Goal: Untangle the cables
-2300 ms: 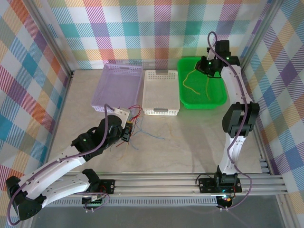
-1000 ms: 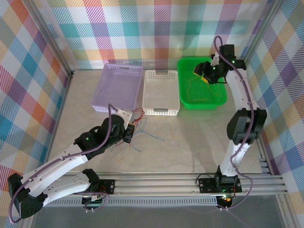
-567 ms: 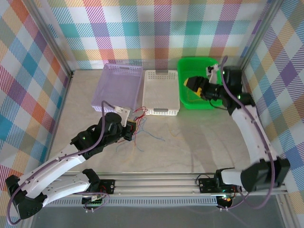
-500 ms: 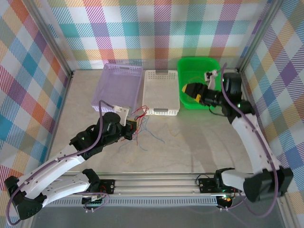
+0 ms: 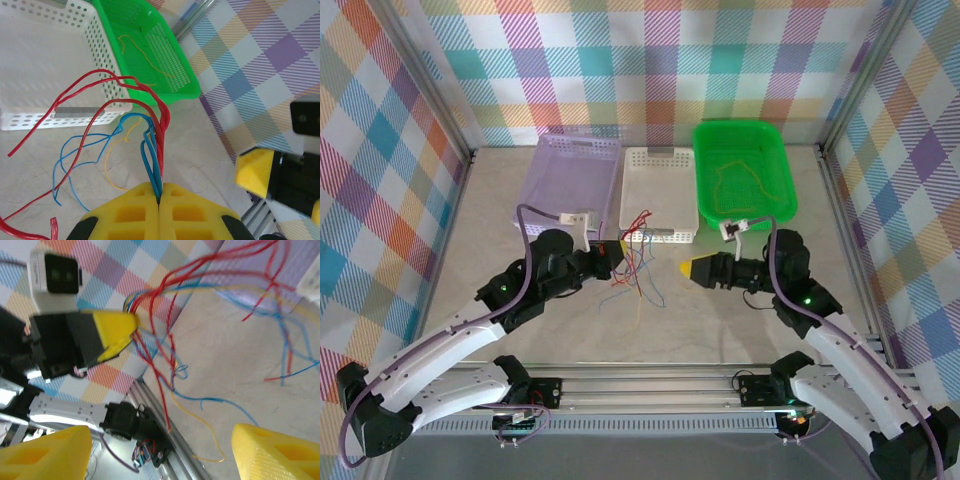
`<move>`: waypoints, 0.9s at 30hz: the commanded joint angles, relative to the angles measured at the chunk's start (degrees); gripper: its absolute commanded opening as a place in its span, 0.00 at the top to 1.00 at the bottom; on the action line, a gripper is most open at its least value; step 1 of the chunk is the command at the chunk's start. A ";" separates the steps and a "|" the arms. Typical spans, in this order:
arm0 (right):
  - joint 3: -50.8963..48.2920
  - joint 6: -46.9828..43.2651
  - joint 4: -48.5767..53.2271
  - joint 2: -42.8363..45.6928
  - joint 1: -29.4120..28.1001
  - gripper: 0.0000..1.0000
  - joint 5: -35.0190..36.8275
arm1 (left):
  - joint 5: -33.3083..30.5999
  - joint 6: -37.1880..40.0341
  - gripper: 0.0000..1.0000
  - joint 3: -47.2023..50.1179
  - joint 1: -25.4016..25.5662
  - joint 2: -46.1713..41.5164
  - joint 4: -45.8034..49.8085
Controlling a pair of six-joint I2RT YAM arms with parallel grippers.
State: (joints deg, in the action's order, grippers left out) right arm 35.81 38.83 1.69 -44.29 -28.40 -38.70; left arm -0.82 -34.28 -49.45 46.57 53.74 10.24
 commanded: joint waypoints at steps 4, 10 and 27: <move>-2.66 -2.27 -7.44 -2.26 -8.92 0.31 6.30 | -0.52 -4.80 1.00 0.63 -0.10 1.46 -5.28; -3.44 -5.17 -9.21 -7.70 -12.79 0.39 10.17 | -1.76 -7.81 1.00 0.83 0.50 2.51 -7.89; -7.91 -9.81 -16.07 -17.19 -19.61 0.41 19.57 | -4.06 -11.44 1.00 1.06 1.50 2.87 -9.32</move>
State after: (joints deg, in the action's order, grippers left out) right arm 27.64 30.72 -10.50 -60.40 -46.78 -20.97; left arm -3.97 -45.04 -48.97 47.40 56.53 3.88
